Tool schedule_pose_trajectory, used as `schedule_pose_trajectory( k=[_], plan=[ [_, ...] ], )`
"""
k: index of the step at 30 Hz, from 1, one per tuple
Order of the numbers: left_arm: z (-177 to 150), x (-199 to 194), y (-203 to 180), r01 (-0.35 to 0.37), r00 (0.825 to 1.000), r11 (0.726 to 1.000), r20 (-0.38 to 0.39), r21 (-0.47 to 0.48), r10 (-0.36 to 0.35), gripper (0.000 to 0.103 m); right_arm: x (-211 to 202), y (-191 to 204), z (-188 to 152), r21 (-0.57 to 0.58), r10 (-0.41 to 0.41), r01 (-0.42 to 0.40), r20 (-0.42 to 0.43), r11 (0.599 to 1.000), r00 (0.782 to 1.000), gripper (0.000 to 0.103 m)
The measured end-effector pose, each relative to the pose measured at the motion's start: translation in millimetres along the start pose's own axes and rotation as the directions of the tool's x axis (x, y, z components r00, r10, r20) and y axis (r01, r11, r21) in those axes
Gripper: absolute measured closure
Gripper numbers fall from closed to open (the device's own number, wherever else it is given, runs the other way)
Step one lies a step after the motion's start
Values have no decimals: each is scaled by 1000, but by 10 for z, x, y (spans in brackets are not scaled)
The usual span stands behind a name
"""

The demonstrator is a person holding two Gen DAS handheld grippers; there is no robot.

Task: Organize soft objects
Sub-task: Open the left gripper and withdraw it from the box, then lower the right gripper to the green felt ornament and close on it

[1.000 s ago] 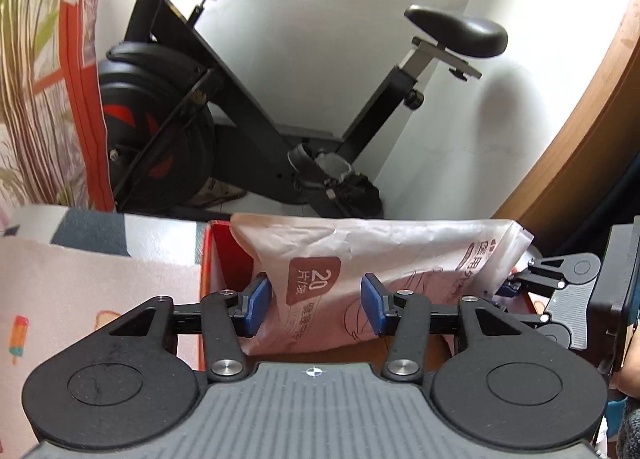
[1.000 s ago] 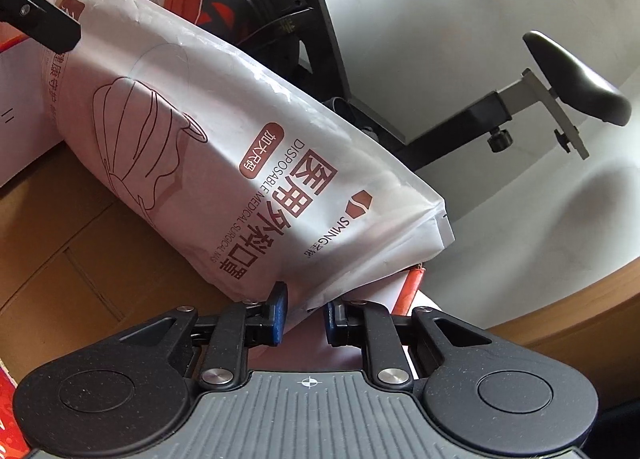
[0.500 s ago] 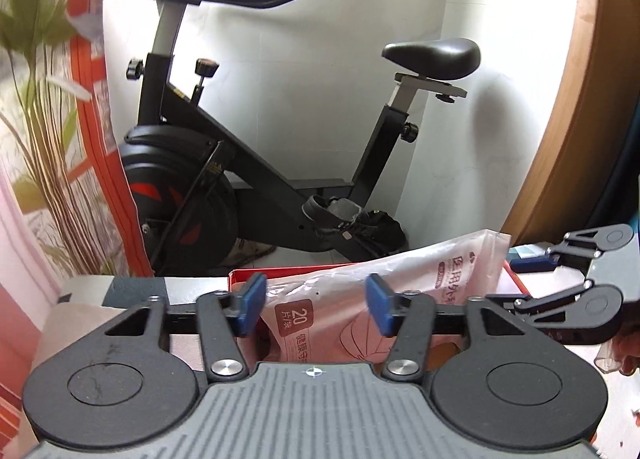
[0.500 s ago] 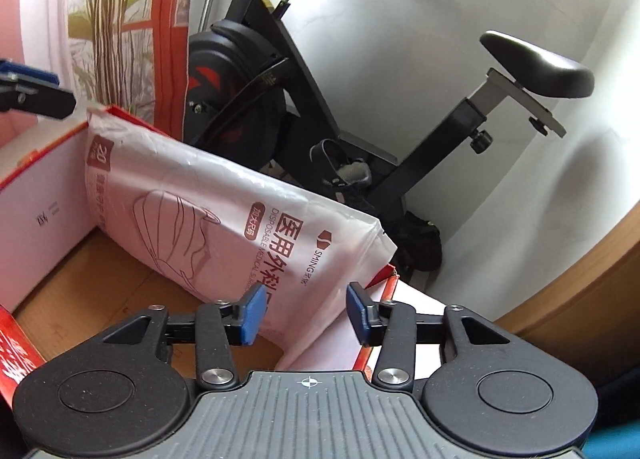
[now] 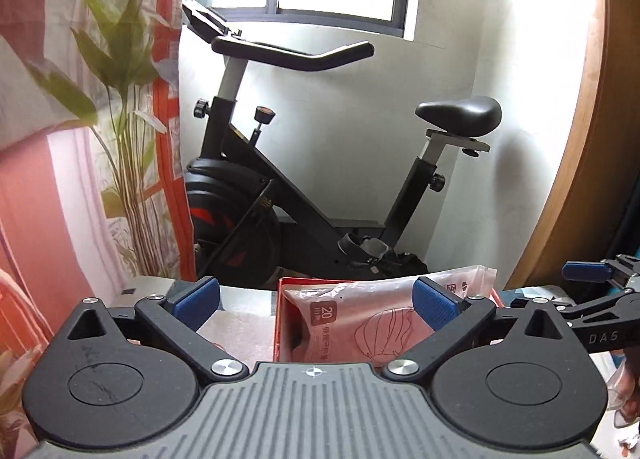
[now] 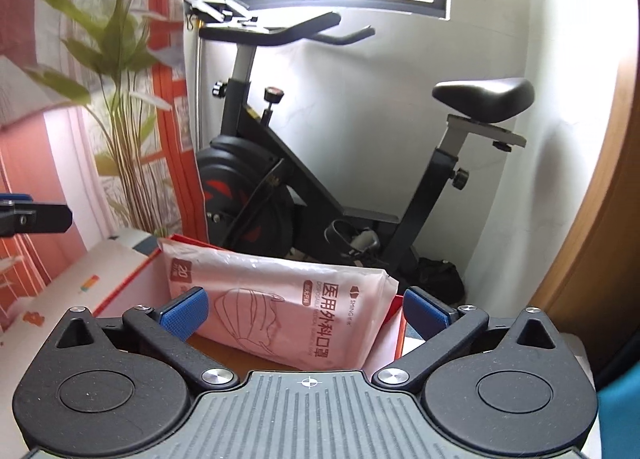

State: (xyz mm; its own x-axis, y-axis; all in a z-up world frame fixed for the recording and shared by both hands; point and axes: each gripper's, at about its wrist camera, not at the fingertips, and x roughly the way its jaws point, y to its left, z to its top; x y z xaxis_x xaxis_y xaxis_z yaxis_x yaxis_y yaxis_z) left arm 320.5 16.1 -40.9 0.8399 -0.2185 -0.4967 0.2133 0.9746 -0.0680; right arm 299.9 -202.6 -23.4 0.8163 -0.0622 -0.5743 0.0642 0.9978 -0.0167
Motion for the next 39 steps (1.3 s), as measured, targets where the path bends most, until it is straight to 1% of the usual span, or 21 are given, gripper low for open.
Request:
schedule_pose_trajectory(
  k=[3,6,8,15,20,24,29,34,39],
  plan=[
    [-26,-240,-43,-20,999,999,36,48,18,0,-203,52,-24,12,-8,8,20,1000,1000,0],
    [-45,-463,-75,-23,998,997,55,73,19,0,-394,90,-45,23,-5,4,35,1000,999,0],
    [-65,-597,-92,-40,997,996,73,85,33,0,-552,130,-70,29,-8,6,49,1000,999,0],
    [-180,-1113,-143,-53,991,995,131,89,41,0,-1147,260,-163,63,-8,1,101,998,995,0],
    [-313,-1440,-199,-59,984,993,171,106,40,0,-1540,320,-264,114,-13,-3,135,993,991,0],
    [-439,-1673,-186,-59,977,995,211,82,41,0,-1822,388,-371,121,-19,-2,171,993,985,0],
    [-571,-1866,-213,-65,973,996,225,65,49,0,-2071,495,-498,97,-31,10,212,995,977,0],
    [-724,-1982,-197,-64,973,997,223,48,51,0,-2218,540,-668,107,-26,2,222,994,975,0],
    [-903,-1985,-245,-77,972,994,226,78,58,0,-2258,557,-916,93,-34,13,233,996,972,0]
  ],
)
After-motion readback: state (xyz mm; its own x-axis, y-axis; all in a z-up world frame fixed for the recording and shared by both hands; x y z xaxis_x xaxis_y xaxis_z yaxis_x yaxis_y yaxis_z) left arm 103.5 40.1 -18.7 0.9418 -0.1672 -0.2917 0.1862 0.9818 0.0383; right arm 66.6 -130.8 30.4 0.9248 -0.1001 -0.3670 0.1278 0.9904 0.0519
